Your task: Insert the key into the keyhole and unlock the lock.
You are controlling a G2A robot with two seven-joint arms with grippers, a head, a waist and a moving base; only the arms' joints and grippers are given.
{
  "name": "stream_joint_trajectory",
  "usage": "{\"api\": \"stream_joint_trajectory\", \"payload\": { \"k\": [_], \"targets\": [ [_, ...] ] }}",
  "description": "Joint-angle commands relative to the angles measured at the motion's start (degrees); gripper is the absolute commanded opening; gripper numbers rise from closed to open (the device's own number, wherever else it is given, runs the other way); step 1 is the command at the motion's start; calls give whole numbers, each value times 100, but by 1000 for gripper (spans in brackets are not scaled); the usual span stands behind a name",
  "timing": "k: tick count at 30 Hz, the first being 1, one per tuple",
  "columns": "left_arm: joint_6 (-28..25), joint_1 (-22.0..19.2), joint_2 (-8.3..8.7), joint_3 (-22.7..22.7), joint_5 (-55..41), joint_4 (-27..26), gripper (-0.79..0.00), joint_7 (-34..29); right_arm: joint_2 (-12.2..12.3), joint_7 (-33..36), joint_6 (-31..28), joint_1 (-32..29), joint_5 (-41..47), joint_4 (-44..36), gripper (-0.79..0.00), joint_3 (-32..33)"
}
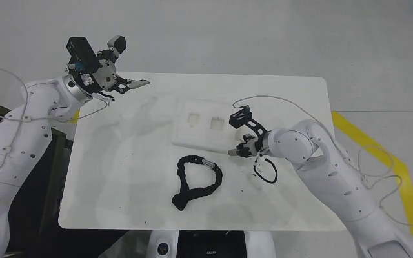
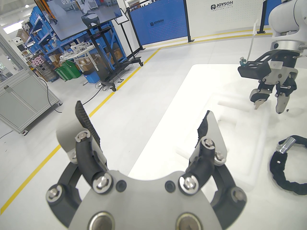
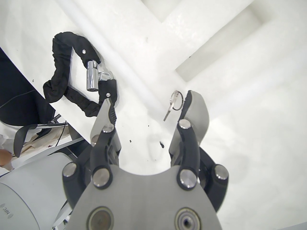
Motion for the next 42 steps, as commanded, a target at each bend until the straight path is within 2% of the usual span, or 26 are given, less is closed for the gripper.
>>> {"api": "stream_joint_trajectory", "payload": {
  "k": [1, 12, 13, 15, 16, 17, 19, 28, 42],
  "targets": [
    [0, 0, 0, 0, 0, 0, 0, 0, 1, 7, 64, 2, -81, -18, -413, -6],
    [0, 0, 0, 0, 0, 0, 0, 0, -45, 37, 147, 133, -322, 65, -517, -178],
    [0, 0, 0, 0, 0, 0, 0, 0, -49, 70, 167, 155, -371, 91, -570, -200],
    [0, 0, 0, 0, 0, 0, 0, 0, -61, 106, 204, 197, -444, 114, -616, -244],
    [0, 0, 0, 0, 0, 0, 0, 0, -67, 100, 214, 209, -454, 127, -674, -256],
    [0, 0, 0, 0, 0, 0, 0, 0, -72, 85, 236, 217, -471, 143, -693, -262],
    [0, 0, 0, 0, 0, 0, 0, 0, -78, 56, 258, 228, -499, 161, -785, -264],
    [0, 0, 0, 0, 0, 0, 0, 0, -86, 94, 328, 258, -651, 92, -785, -227],
    [0, 0, 0, 0, 0, 0, 0, 0, 5, 279, 437, 78, -1002, -466, -785, 150]
  ]
}}
